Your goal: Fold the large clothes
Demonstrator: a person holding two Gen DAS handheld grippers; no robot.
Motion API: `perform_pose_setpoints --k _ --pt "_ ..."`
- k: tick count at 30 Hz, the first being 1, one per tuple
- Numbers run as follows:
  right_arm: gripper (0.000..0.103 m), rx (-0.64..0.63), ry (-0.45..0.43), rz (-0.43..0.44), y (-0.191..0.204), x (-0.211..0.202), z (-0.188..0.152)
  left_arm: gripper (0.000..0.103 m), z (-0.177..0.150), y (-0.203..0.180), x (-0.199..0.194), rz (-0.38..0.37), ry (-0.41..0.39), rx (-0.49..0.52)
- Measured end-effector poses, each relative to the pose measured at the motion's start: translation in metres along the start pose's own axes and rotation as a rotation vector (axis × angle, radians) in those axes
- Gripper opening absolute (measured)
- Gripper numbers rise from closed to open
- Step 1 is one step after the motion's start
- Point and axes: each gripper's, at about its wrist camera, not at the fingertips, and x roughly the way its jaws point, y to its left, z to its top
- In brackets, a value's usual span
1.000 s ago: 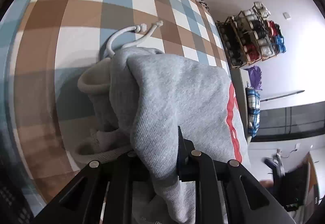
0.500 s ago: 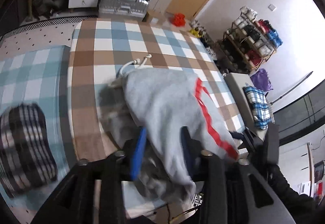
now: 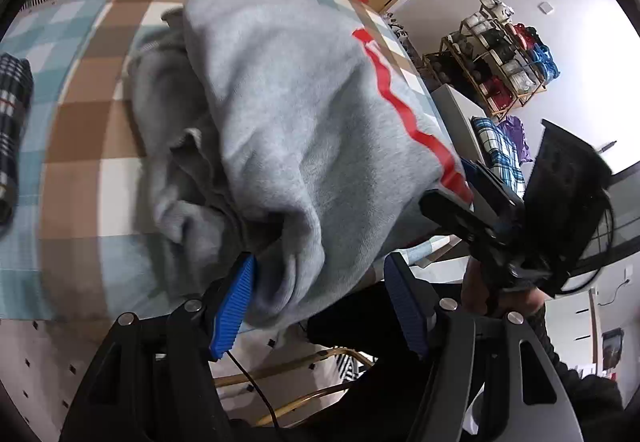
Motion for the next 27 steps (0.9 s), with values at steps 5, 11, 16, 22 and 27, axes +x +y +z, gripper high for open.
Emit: perform_pose_setpoints --k 5,11,16,22,27 --pt "0.103 0.047 -0.015 0.032 -0.008 -0.003 -0.001 0.024 0.002 -0.002 -0.004 0.012 -0.023 0.038" --pt "0.103 0.073 -0.023 0.064 -0.014 -0.007 -0.002 0.003 -0.005 0.016 -0.014 -0.045 -0.012 0.007" --pt "0.103 0.073 -0.019 0.102 -0.016 -0.010 -0.003 0.003 -0.001 0.041 -0.029 -0.095 -0.035 -0.043" --pt "0.103 0.149 -0.163 0.208 -0.031 -0.045 0.006 0.003 -0.002 0.039 -0.023 -0.074 -0.011 -0.007" --pt "0.102 -0.006 0.013 -0.042 -0.011 -0.017 0.020 0.003 0.006 0.045 -0.041 -0.091 -0.056 -0.001"
